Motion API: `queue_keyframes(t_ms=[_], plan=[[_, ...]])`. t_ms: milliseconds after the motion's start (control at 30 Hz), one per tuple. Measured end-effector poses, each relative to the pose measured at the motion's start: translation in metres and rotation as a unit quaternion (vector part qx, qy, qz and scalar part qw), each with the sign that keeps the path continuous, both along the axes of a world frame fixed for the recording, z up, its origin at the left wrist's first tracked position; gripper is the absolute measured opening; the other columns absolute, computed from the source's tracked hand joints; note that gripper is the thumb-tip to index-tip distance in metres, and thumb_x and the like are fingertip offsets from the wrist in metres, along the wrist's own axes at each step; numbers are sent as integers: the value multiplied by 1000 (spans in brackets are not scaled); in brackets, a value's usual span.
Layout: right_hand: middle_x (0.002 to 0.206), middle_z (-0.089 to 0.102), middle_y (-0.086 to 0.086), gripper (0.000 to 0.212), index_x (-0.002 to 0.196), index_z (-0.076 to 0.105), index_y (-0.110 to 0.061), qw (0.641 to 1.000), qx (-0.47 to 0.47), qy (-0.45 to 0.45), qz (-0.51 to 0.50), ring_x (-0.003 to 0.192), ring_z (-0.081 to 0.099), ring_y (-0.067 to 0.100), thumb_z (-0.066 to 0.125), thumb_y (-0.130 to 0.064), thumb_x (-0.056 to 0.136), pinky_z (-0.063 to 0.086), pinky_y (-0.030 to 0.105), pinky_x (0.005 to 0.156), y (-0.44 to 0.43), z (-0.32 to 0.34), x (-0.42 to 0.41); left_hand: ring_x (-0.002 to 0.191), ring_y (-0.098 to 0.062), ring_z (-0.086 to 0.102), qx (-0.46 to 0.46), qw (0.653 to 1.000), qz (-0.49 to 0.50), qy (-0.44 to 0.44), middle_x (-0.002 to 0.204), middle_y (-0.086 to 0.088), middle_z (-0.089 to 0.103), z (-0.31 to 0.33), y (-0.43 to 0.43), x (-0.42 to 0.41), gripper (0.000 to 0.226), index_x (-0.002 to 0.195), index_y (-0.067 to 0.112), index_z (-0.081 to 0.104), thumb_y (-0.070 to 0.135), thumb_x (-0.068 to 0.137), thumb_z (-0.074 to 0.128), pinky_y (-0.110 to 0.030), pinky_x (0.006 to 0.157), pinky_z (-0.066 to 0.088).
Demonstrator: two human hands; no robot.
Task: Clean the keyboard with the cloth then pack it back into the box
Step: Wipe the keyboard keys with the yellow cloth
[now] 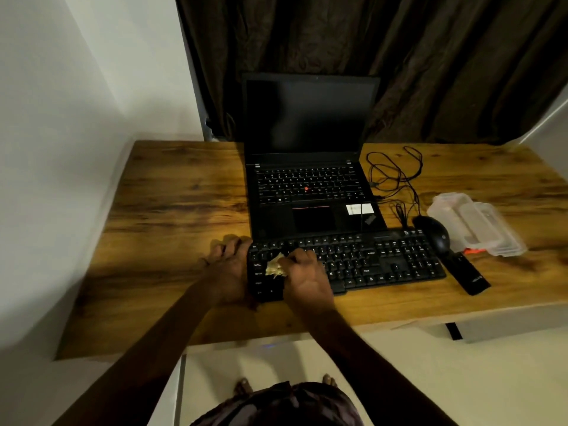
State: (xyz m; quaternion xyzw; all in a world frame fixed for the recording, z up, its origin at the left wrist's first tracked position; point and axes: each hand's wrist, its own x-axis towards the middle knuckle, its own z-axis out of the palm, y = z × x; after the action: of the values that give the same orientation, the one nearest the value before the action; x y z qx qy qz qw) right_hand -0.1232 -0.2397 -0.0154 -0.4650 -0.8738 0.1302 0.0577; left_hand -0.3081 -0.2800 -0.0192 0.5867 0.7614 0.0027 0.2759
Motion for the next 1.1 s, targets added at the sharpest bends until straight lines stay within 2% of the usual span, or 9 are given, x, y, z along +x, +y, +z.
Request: queue_keyframes(t_ms=[167, 333, 467, 600, 733, 867, 967, 1100], plan=[[139, 40, 4, 43, 136, 51, -30, 992, -26, -21, -119, 124, 38, 22, 49, -13, 96, 39, 35, 106, 28, -1, 41, 144, -32, 11, -21, 1000, -2, 19, 158, 4, 5, 6, 6, 3, 148, 154, 36, 1, 57, 38, 92, -62, 113, 20], [136, 39, 3, 35, 130, 54, -26, 996, -43, 14, -81, 124, 38, 23, 46, -18, 97, 39, 33, 103, 12, -3, 16, 145, -35, 9, -19, 999, -8, 40, 158, 0, 3, 3, 6, 8, 152, 154, 31, -4, 59, 40, 91, -63, 112, 22], [137, 43, 6, 37, 132, 55, -24, 999, -15, 1, -29, 122, 40, 24, 50, -17, 95, 41, 36, 103, 8, -2, 11, 145, -38, 4, -5, 1000, 3, 29, 158, 1, -9, 0, 8, 14, 152, 154, 36, -6, 65, 39, 89, -64, 111, 22], [138, 41, 4, 42, 133, 54, -26, 993, -19, -15, -117, 122, 39, 21, 50, -9, 95, 40, 32, 106, 27, 5, 45, 146, -37, -2, 4, 1000, 2, 23, 158, 3, -12, -6, 11, 13, 149, 153, 39, 0, 69, 35, 87, -66, 113, 17], [126, 55, 12, 36, 122, 65, -18, 978, 23, 26, -206, 112, 48, 28, 54, -4, 91, 47, 36, 91, 36, 9, 73, 145, -36, 2, 6, 1000, -3, 19, 158, -2, -4, -7, 10, 11, 149, 154, 36, 2, 68, 37, 87, -64, 114, 16], [130, 49, 12, 36, 126, 61, -16, 989, 11, 5, -147, 116, 43, 28, 54, -9, 91, 43, 37, 98, 26, 4, 53, 141, -33, 10, 16, 999, -21, 46, 154, -1, 6, -4, 13, 15, 148, 155, 30, 4, 69, 38, 86, -61, 115, 15], [135, 42, 5, 40, 131, 56, -27, 995, -11, -30, -95, 121, 38, 22, 51, -13, 94, 39, 34, 104, 18, 2, 35, 142, -32, 10, 6, 998, -30, 58, 155, -1, 7, -3, 16, 16, 150, 156, 27, 2, 70, 39, 85, -61, 116, 12], [132, 49, 3, 44, 128, 60, -30, 992, -3, -28, -120, 117, 43, 21, 56, -8, 89, 43, 32, 100, 29, 6, 49, 142, -32, 11, 7, 999, -24, 44, 154, -2, 11, -5, 15, 16, 150, 156, 29, 1, 68, 39, 87, -58, 117, 12]])
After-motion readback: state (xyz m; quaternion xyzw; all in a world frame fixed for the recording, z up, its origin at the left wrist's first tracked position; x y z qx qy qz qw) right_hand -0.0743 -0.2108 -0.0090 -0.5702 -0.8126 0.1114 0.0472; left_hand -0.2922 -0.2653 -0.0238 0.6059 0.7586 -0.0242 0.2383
